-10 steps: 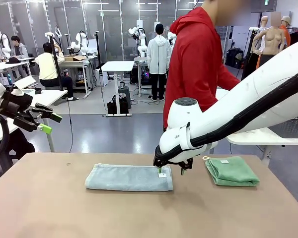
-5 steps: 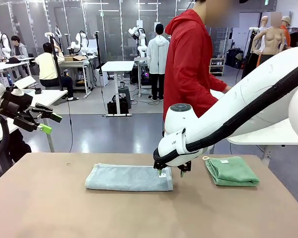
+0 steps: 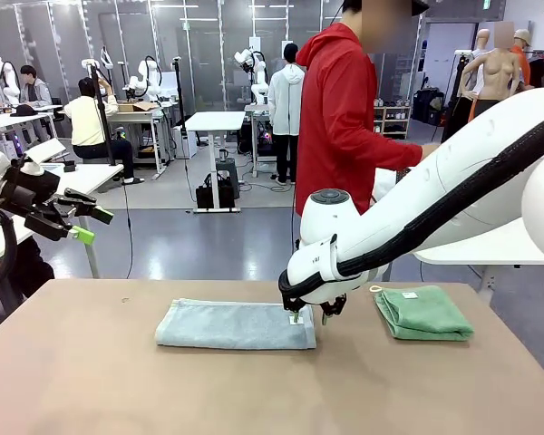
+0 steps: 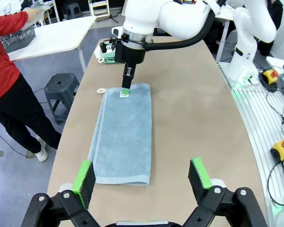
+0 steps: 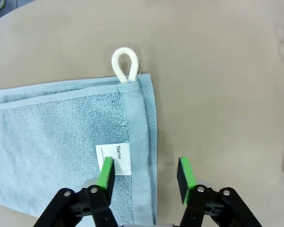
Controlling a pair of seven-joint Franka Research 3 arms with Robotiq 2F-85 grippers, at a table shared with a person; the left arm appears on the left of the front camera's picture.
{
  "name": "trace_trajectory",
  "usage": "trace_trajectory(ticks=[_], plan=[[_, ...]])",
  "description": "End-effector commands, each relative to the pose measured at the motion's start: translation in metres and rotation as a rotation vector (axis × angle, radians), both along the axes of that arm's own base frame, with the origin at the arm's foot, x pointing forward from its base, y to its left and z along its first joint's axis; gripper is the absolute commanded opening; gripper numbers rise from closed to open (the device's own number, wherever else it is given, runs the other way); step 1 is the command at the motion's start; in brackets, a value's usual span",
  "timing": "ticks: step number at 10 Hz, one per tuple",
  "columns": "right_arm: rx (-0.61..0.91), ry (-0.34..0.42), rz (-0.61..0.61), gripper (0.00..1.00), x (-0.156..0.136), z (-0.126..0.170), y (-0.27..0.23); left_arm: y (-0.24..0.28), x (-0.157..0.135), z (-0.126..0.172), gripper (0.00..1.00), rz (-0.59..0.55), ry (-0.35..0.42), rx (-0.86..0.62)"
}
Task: Fold the towels and place them in the basket.
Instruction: When a person lays out a Towel with hook on the table, fold it in half twice.
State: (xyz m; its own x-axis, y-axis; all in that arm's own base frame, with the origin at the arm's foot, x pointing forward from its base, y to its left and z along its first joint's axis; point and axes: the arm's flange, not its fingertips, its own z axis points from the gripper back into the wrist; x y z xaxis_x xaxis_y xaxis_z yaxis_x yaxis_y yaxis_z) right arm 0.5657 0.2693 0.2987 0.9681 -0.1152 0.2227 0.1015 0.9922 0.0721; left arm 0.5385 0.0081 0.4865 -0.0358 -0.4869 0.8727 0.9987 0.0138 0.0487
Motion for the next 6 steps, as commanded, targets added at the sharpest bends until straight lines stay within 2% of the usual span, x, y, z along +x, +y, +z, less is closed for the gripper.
trace_trajectory(ticks=[1, 2, 3, 6], plan=[[0.022, -0.006, 0.008, 0.65, 0.0049, -0.0032, 0.0034, -0.0008, -0.0011, 0.0023, 1.00, -0.005, -0.004, 0.006], [0.023, -0.006, 0.012, 0.65, 0.0049, -0.0043, 0.0034, -0.0008, -0.0011, 0.0023, 1.00, -0.005, -0.004, 0.006], [0.018, -0.007, 0.021, 0.48, 0.0055, -0.0067, 0.0035, -0.0008, -0.0011, 0.0023, 1.00, -0.005, -0.004, 0.006], [0.040, 0.007, 0.018, 0.48, 0.0071, -0.0095, 0.0035, -0.0008, -0.0011, 0.0023, 1.00, -0.005, -0.004, 0.006]])
